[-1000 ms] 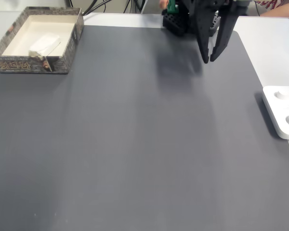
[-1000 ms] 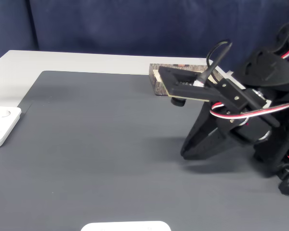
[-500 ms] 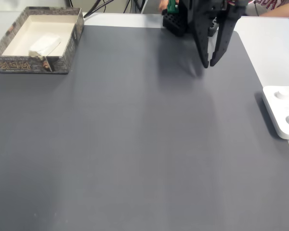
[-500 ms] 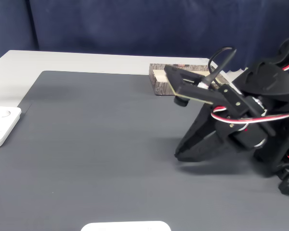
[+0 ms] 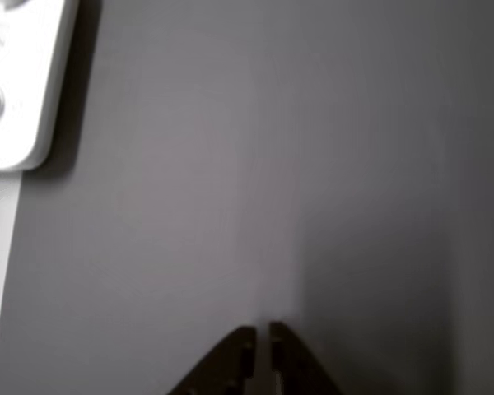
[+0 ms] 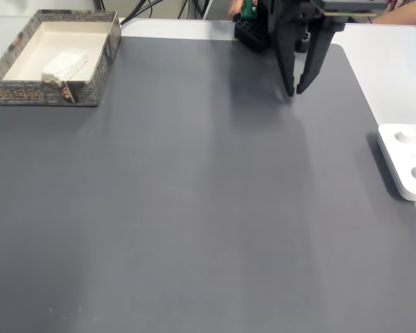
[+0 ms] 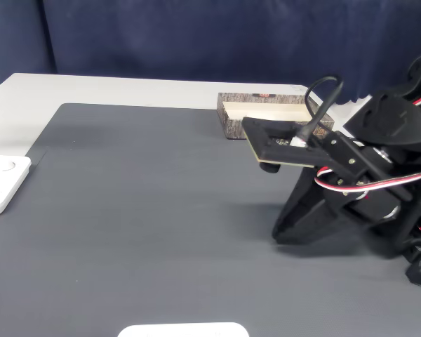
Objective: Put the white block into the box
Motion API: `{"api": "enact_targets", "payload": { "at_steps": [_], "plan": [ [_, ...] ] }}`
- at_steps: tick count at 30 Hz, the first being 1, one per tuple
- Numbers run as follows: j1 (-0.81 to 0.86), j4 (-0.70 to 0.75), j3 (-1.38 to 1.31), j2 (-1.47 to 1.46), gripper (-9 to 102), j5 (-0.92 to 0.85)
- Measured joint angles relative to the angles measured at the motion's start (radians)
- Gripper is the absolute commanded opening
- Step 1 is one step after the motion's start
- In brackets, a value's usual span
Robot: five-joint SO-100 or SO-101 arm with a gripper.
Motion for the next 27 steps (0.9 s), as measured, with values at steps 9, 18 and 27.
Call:
{"api": "enact_targets", "payload": {
  "at_steps": [9,18,27],
  "plan": [
    [0.000,0.020,0.000,0.000,-2,-0.078],
    [0.000,0.020,0.000,0.000,-2,-0.091],
    [0.000,0.020,0.000,0.000,-2,-0.091]
  ]
}}
